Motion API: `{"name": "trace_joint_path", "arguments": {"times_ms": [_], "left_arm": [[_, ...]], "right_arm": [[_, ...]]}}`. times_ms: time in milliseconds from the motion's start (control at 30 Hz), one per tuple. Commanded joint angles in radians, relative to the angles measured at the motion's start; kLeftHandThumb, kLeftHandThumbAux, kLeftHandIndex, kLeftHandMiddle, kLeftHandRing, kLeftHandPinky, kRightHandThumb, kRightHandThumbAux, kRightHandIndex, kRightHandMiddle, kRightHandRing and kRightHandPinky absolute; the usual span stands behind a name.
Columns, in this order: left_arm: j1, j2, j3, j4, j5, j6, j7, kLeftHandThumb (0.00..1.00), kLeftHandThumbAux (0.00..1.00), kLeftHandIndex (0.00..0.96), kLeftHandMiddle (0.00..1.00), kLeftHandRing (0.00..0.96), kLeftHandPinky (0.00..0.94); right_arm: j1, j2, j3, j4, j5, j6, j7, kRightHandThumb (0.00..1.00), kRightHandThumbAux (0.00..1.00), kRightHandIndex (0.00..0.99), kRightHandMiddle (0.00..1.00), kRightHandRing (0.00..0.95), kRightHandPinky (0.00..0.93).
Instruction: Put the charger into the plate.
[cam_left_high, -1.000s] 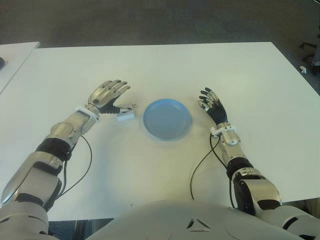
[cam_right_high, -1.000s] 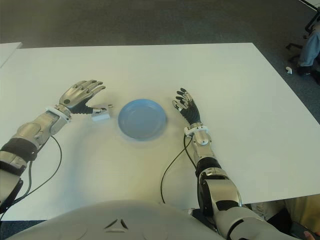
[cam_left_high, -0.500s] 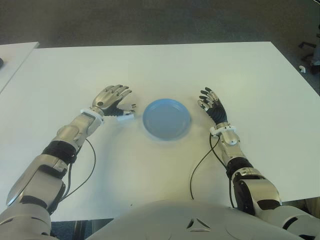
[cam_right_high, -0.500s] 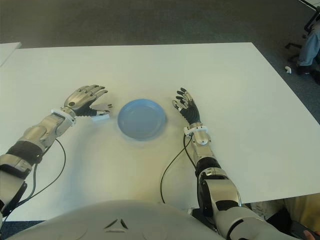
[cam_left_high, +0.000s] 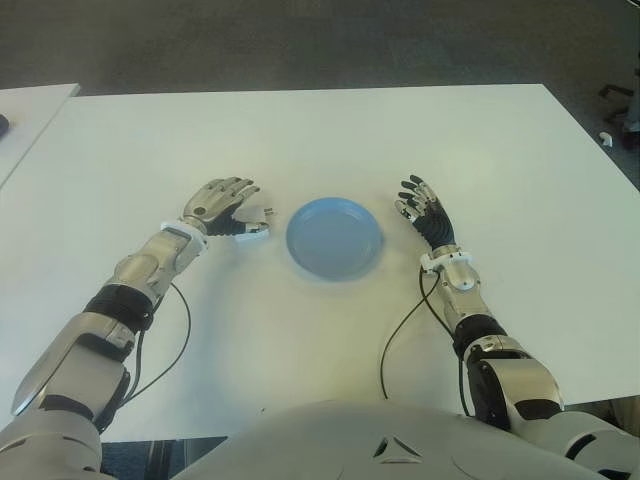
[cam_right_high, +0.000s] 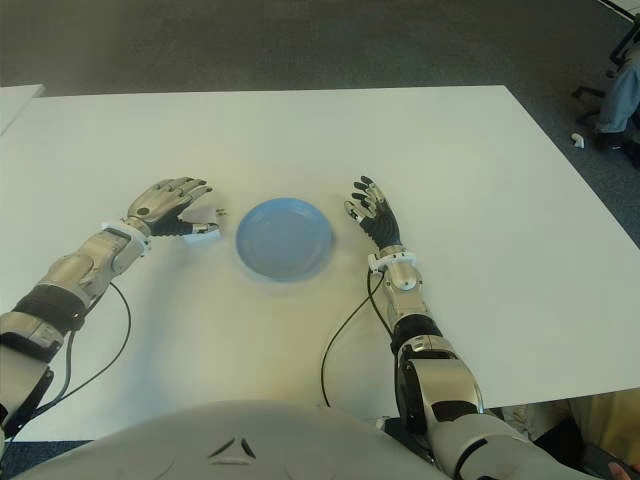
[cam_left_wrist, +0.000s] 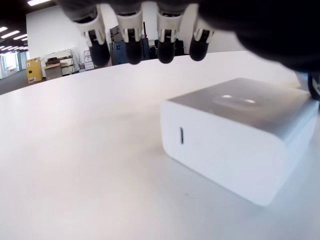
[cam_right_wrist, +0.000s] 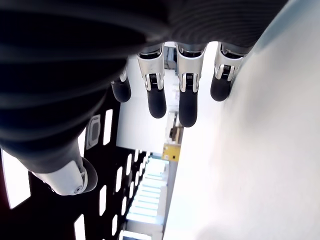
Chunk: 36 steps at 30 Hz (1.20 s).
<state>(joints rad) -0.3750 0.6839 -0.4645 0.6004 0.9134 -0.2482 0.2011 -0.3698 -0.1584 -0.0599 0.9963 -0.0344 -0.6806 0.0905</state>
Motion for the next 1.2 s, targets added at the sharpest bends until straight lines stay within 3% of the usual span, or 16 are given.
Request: {"name": "trace_joint_path", "arguments": {"times_ms": [33, 833, 1200], "left_arm": [[0.028, 0.004, -0.017, -0.001, 0.003, 0.001, -0.030, 0.109, 0.170, 0.000, 0.000, 0.000, 0.000], [0.056, 0.023, -0.019, -0.005, -0.002, -0.013, -0.023, 0.102, 0.183, 0.000, 0.000, 0.000, 0.000], [0.060, 0.028, -0.018, 0.018, 0.001, -0.032, 0.006, 0.099, 0.200, 0.000, 0.000, 0.000, 0.000]], "right_arm": [[0.024, 0.007, 0.002, 0.018, 0.002, 0.024, 0.012, 0.083, 0.612, 0.000, 0.165, 0.182, 0.094], [0.029, 0.005, -0.006, 0.016, 0.011, 0.020, 0.034, 0.112, 0.613, 0.000, 0.151, 0.167, 0.105], [0.030, 0.005, -0.009, 0.017, 0.012, 0.018, 0.036, 0.077, 0.626, 0.000, 0.153, 0.171, 0.104]]}}
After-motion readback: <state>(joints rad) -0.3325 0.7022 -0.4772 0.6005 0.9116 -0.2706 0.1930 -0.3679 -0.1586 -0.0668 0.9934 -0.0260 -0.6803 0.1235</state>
